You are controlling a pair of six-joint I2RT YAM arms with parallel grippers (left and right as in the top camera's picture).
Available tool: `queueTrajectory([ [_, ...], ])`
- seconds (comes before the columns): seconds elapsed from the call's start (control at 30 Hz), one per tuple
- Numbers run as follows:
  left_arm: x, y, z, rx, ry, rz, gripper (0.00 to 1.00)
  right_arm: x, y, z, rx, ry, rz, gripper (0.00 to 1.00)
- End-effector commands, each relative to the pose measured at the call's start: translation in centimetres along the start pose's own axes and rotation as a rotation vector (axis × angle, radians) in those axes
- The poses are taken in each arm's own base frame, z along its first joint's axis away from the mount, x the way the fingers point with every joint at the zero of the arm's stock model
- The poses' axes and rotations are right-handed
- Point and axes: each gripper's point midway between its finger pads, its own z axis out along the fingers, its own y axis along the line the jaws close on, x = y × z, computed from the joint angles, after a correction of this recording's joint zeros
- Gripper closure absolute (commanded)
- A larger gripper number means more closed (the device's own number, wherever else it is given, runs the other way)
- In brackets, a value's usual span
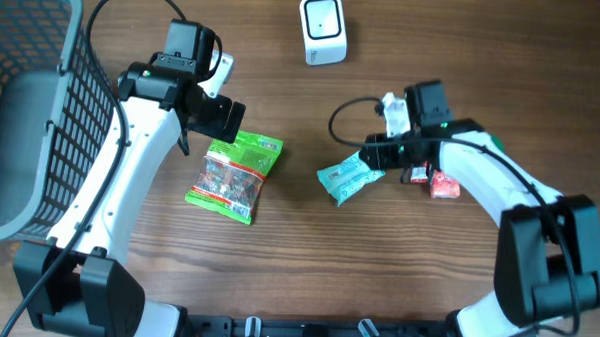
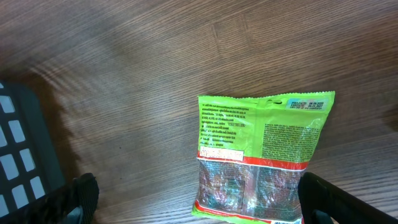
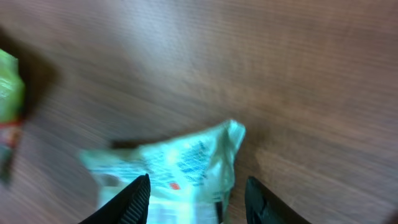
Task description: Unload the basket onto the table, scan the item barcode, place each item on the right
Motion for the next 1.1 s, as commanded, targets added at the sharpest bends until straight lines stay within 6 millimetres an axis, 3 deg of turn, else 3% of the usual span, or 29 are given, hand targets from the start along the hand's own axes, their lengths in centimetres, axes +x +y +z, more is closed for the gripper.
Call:
queueTrajectory([
  [0.0, -0.4, 0.2, -0.4, -0.011, -0.016, 0.009, 0.00, -3.2, 3.1, -4.3, -0.047, -0.091, -0.058, 0.52],
  [0.1, -0.4, 0.2, -0.4, -0.011, -0.016, 0.009, 0.00, -1.7, 4.4, -3.9, -0.035, -0.038, -0.085, 0.65],
  [0.23, -0.4, 0.2, -0.4, -0.010, -0.016, 0.009, 0.00, 0.8, 4.8, -2.0, 0.081, 0.027, -0.159, 0.86],
  [0.27, -0.4, 0.2, -0.4, -0.011, -0.016, 0.009, 0.00, 1.3, 4.8, -1.6, 0.115, 0.037, -0.181, 0.87],
  [0.47, -0.4, 0.2, -0.4, -0.011, -0.016, 0.009, 0.00, 2.8, 3.8, 0.5, 0.310, 0.036, -0.289, 0.87],
  [0.77, -0.4, 0.2, -0.4, -0.011, -0.016, 0.009, 0.00, 3.1, 4.7, 2.9, 0.237, 0.058, -0.305, 0.88],
  [0.97, -0.4, 0.2, -0.4, -0.011, -0.016, 0.009, 0.00, 4.3, 4.0, 4.3, 0.239, 0.109, -0.297, 0.86],
  [1.0, -0.4, 0.2, -0.4, -0.011, -0.016, 0.009, 0.00, 4.5, 3.9, 4.5, 0.241, 0.116, -0.296, 0.83],
  [1.07, -0.4, 0.2, -0.4, -0.011, -0.016, 0.009, 0.00, 5.1, 3.4, 5.3, 0.245, 0.139, -0.313, 0.61],
])
